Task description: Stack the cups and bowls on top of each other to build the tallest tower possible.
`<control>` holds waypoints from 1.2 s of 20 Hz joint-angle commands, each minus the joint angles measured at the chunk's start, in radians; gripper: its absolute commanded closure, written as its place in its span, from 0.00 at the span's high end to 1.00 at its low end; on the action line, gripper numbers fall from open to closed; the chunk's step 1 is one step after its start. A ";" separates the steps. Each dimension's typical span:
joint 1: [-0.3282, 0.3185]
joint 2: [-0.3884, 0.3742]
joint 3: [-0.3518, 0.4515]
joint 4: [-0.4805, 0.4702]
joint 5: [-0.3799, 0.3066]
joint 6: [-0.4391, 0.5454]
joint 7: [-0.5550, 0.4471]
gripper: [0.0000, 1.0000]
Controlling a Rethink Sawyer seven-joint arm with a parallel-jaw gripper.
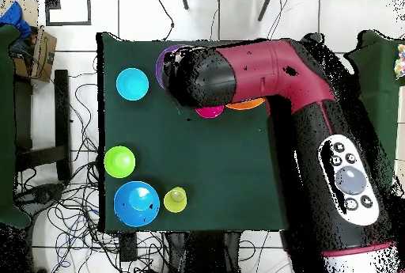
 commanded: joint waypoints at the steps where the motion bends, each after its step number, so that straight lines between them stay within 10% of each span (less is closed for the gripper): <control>1: 0.105 0.020 -0.212 0.033 0.025 -0.009 0.381 1.00; 10: 0.210 0.059 -0.377 -0.037 0.041 0.011 0.647 1.00; 24: 0.234 0.122 -0.501 -0.176 0.066 0.047 0.755 1.00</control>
